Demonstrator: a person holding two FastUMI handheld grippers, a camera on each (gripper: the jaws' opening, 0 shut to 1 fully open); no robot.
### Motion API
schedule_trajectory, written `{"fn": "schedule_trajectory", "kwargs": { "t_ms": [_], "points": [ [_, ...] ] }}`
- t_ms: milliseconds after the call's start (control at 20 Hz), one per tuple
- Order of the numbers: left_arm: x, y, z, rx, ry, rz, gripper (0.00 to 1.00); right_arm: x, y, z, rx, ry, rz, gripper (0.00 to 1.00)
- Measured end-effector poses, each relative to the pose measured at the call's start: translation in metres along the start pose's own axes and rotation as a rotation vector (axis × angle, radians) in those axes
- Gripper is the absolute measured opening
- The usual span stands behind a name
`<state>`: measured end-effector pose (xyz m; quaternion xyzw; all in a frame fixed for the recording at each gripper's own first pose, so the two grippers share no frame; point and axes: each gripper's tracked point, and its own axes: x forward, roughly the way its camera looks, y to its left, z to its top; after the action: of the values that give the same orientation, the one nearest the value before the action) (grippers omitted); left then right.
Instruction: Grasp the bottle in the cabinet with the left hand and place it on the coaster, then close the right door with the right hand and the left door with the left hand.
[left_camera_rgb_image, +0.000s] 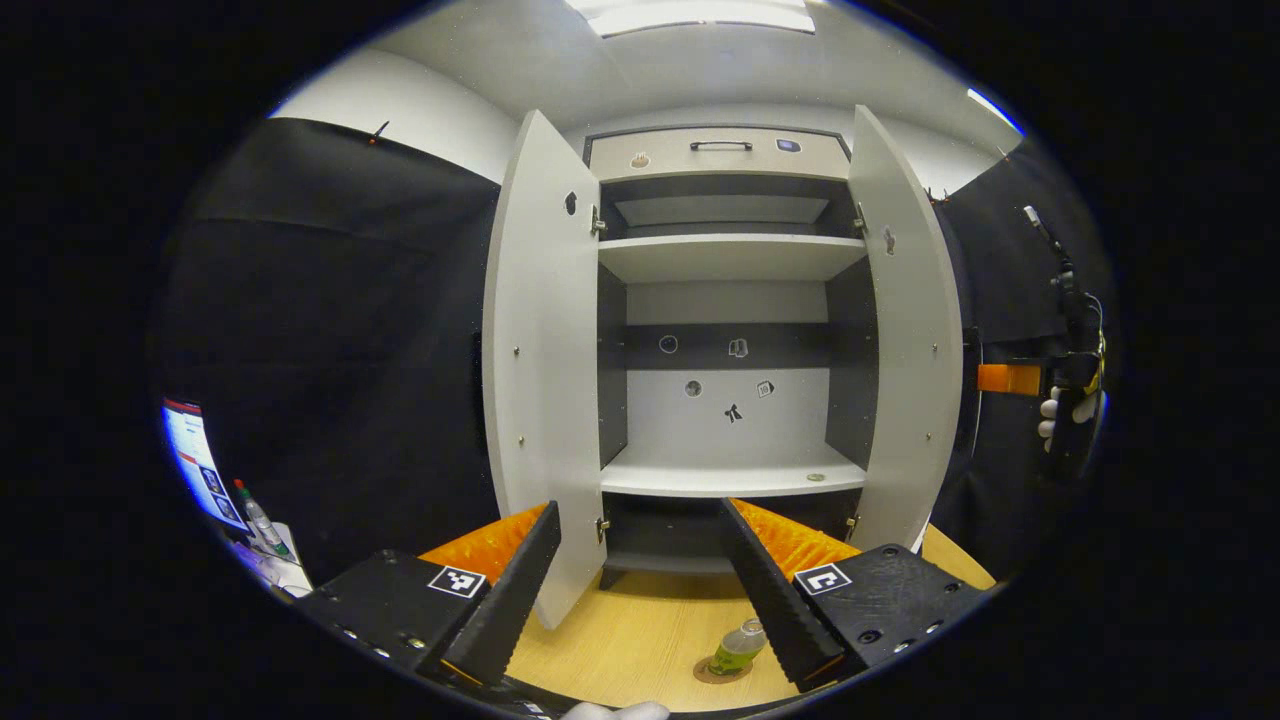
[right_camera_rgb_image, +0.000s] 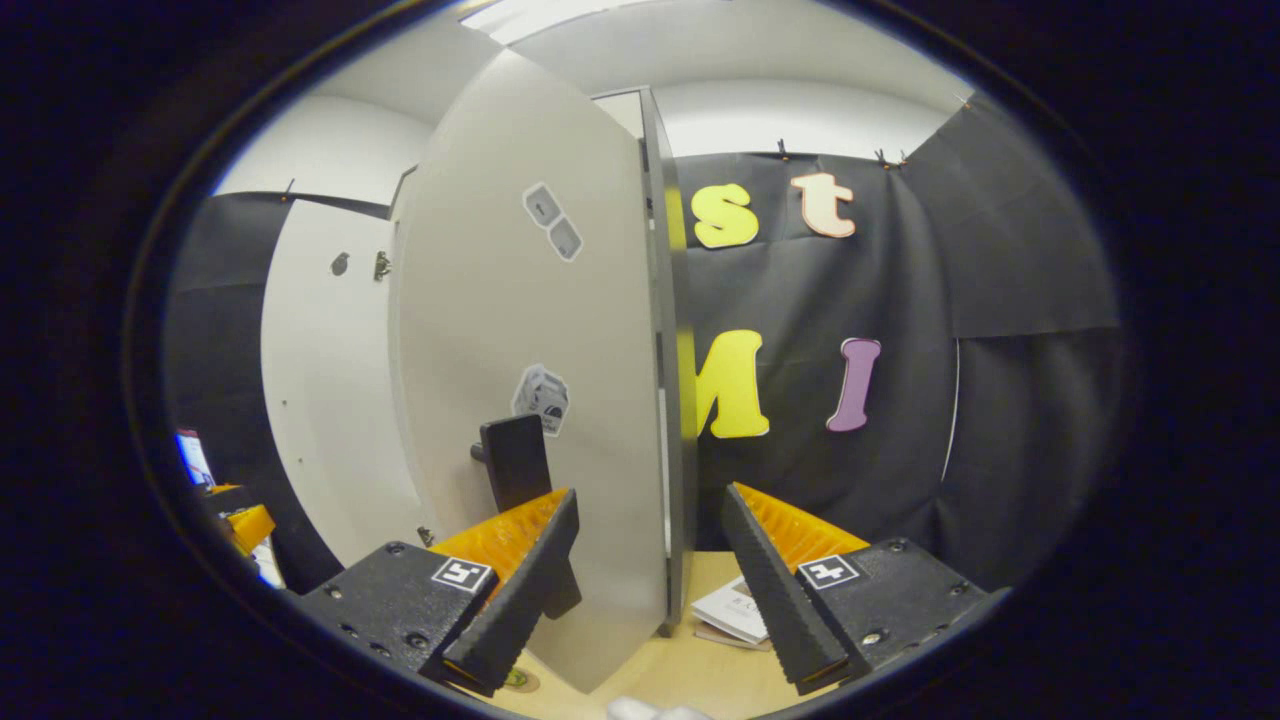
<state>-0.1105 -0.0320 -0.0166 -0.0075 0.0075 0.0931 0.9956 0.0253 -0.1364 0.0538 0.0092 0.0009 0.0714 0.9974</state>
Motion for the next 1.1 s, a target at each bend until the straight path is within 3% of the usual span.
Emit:
{"fn": "schedule_trajectory", "kwargs": {
  "t_ms": [550,1100],
  "points": [
    [0.013,0.05,-0.004,-0.012,-0.009,0.013,0.96,0.04,0.083,-0.009,-0.043,0.008,0.077,0.94],
    [0.042,0.07,0.004,-0.046,-0.038,-0.041,0.96,0.012,0.082,-0.005,-0.051,-0.018,0.01,0.96]
  ]
}}
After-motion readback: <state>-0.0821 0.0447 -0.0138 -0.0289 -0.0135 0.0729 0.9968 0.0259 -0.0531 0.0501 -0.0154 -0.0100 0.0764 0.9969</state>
